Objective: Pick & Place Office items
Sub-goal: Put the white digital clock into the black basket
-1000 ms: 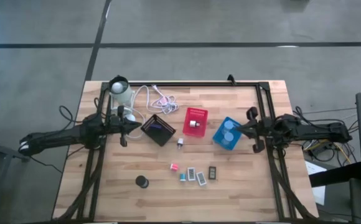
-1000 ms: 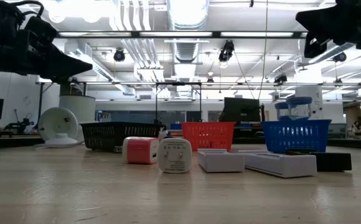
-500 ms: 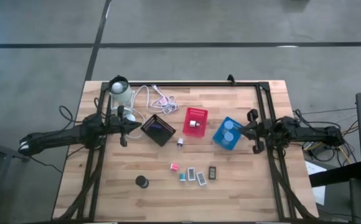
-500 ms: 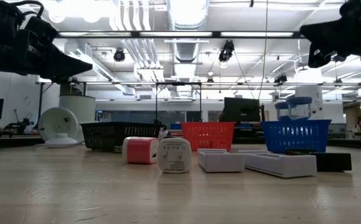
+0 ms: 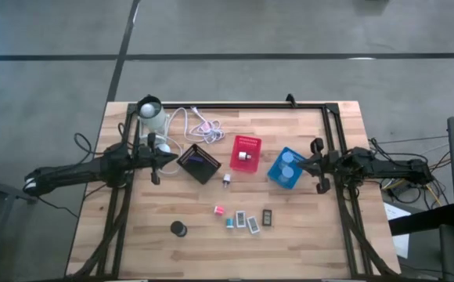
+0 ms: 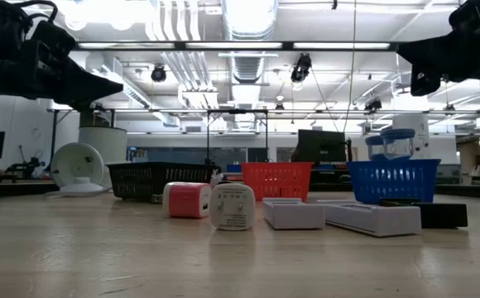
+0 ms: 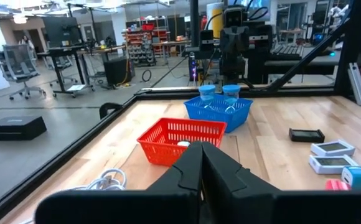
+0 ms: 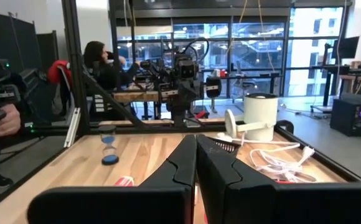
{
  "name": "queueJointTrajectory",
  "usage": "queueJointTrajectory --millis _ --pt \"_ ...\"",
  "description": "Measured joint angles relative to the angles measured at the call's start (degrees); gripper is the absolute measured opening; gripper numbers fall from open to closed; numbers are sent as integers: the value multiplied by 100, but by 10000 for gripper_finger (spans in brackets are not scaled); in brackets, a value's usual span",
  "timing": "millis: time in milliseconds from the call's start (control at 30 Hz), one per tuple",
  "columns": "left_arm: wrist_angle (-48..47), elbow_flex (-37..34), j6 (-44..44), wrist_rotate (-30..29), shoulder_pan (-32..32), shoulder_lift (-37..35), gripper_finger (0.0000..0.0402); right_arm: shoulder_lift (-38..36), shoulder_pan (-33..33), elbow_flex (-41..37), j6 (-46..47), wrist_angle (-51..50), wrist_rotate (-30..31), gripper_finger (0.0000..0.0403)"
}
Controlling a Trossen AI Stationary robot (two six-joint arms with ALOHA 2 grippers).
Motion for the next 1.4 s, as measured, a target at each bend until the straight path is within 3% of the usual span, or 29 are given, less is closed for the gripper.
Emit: queueJointTrajectory --millis 233,433,667,1033,1400 --pt "893 45 106 -333 0 0 5 7 1 0 118 2 -17 8" --pt "666 1120 -306 -563 -46 459 4 7 1 0 88 36 -15 8" --pt "-104 3161 -216 -465 -466 2420 4 6 1 0 -15 110 -13 8" --pt "-2361 6308 671 200 -1375 5683 21 11 1 2 9 87 -15 8" --pt "-3748 8547 1023 187 -1766 8210 25 22 1 2 158 -86 -14 8"
